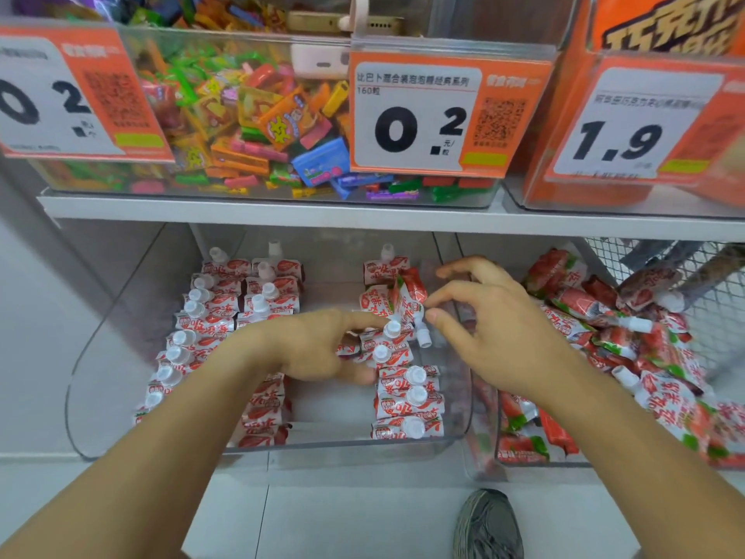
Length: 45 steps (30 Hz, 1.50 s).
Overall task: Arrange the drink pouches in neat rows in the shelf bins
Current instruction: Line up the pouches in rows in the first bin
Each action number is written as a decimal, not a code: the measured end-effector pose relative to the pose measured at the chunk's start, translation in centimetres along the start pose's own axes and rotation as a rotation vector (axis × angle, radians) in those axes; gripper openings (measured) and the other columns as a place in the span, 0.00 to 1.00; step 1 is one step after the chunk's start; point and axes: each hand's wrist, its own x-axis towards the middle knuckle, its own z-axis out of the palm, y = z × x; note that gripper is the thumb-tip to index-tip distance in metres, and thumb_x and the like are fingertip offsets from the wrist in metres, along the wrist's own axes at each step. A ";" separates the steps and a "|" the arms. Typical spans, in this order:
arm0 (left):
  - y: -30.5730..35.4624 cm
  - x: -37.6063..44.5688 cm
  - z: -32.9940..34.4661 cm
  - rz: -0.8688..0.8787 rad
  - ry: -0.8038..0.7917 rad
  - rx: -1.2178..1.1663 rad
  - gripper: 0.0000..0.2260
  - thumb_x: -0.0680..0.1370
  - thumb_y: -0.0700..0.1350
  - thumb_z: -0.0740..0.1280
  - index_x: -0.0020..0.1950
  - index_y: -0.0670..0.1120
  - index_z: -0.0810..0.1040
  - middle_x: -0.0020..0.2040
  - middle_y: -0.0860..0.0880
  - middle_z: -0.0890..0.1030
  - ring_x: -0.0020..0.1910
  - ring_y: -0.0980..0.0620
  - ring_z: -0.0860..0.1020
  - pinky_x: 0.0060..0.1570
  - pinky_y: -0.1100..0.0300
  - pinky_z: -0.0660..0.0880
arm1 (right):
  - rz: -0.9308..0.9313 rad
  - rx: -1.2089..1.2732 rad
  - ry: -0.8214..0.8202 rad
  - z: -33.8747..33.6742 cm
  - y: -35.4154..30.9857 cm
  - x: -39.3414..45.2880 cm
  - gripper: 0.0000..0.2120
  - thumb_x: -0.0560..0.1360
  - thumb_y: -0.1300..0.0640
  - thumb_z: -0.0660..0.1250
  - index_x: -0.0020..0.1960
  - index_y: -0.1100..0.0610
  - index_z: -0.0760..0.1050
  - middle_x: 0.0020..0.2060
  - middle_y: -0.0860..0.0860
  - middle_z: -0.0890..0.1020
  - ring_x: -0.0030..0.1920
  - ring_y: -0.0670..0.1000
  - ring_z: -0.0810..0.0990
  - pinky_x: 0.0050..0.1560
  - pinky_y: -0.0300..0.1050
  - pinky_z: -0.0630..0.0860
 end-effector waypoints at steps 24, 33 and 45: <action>1.9 7.1 -2.3 0.329 0.460 0.550 0.22 0.72 0.47 0.74 0.65 0.50 0.76 0.64 0.49 0.75 0.62 0.47 0.72 0.60 0.50 0.70 | 0.021 0.243 0.266 1.3 1.0 -0.7 0.03 0.73 0.57 0.74 0.46 0.52 0.83 0.49 0.46 0.80 0.53 0.47 0.78 0.57 0.37 0.70; -0.5 0.2 -2.1 -0.056 0.878 0.154 0.16 0.73 0.55 0.72 0.47 0.43 0.77 0.40 0.48 0.78 0.40 0.48 0.78 0.38 0.58 0.70 | -0.015 0.090 0.222 1.2 0.6 -0.6 0.05 0.73 0.57 0.74 0.49 0.54 0.82 0.51 0.48 0.79 0.56 0.48 0.76 0.57 0.35 0.65; 0.2 -8.0 0.5 -0.366 1.044 -0.485 0.11 0.71 0.55 0.74 0.43 0.48 0.80 0.33 0.54 0.83 0.29 0.60 0.81 0.30 0.67 0.76 | -0.092 -0.114 -0.563 2.3 -4.4 11.3 0.19 0.75 0.50 0.73 0.64 0.53 0.76 0.60 0.50 0.82 0.59 0.51 0.80 0.63 0.49 0.76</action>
